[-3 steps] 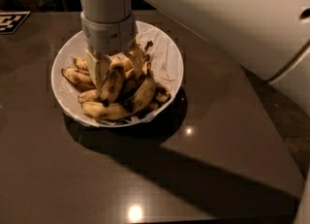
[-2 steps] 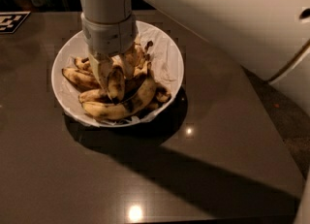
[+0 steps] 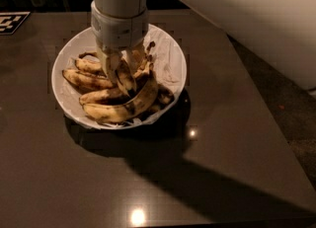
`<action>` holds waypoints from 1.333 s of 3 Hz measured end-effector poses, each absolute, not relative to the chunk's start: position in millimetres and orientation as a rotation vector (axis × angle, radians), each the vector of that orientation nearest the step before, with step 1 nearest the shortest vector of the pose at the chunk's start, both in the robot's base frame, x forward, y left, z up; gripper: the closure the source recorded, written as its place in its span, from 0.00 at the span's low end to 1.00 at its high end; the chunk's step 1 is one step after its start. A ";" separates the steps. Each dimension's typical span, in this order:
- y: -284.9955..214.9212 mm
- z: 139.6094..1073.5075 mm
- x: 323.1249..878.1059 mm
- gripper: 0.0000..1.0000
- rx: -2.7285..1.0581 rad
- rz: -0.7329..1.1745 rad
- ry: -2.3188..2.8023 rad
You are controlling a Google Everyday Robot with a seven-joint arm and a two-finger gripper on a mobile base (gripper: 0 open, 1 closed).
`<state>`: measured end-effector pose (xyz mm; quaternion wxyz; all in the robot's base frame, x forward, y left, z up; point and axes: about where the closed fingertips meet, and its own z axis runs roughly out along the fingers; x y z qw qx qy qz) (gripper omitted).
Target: Pick banana from white bowl
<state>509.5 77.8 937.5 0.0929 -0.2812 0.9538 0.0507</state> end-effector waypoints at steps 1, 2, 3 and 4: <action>69.6 955.1 502.3 1.00 -0.795 0.202 2.797; 59.4 972.5 495.4 1.00 -0.771 0.235 2.767; 32.7 988.9 486.8 1.00 -0.726 0.263 2.739; -2.2 1000.0 478.3 1.00 -0.652 0.293 2.721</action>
Offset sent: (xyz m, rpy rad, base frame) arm -0.0243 -0.0372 0.0525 0.1028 -0.0606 -0.0441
